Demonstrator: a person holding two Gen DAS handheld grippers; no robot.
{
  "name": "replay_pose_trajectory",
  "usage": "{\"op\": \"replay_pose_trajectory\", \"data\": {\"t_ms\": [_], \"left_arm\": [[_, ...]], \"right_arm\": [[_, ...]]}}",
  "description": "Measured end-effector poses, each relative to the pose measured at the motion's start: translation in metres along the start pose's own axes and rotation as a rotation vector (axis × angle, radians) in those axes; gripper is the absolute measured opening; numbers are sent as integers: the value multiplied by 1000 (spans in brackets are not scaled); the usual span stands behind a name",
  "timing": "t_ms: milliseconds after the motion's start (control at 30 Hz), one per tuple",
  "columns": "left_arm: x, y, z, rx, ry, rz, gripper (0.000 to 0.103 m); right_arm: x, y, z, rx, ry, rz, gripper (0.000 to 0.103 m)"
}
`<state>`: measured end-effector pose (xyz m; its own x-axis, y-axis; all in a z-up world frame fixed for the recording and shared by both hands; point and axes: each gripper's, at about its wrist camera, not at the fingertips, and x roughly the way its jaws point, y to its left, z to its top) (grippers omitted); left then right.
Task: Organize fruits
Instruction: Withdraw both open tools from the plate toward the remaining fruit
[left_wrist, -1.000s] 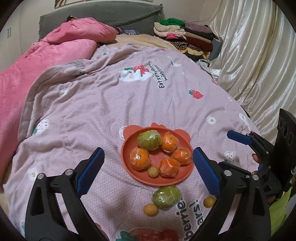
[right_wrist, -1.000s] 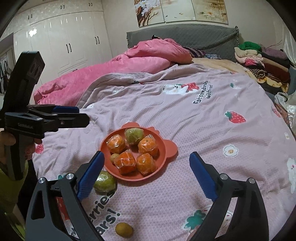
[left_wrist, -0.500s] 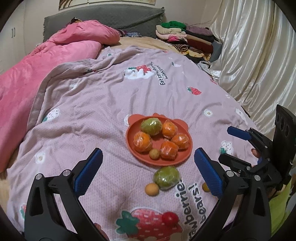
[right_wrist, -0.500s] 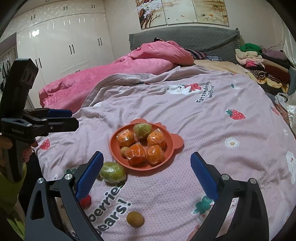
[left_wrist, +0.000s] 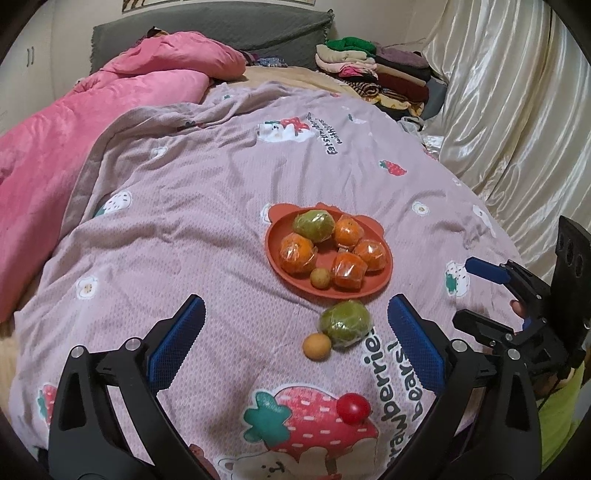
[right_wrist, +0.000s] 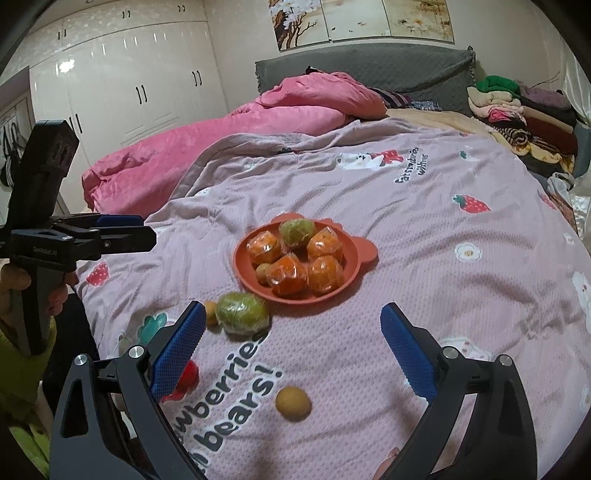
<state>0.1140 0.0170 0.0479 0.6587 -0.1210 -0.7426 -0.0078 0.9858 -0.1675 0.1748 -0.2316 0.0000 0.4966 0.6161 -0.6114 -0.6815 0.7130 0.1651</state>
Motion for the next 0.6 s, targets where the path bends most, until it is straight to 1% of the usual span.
{"op": "replay_pose_trajectory", "data": {"t_ms": [133,300,600], "left_arm": [[3,-1,-9,24,12,14,93],[8,1,-18,37,38,10,93],[9,9,-29,41,56,13,93]], "right_arm": [[-1,6,-7,0,16,2,95],[0,16,-13,-10,37,5,95],[-1,37,-28,-38,72,20,95]]}}
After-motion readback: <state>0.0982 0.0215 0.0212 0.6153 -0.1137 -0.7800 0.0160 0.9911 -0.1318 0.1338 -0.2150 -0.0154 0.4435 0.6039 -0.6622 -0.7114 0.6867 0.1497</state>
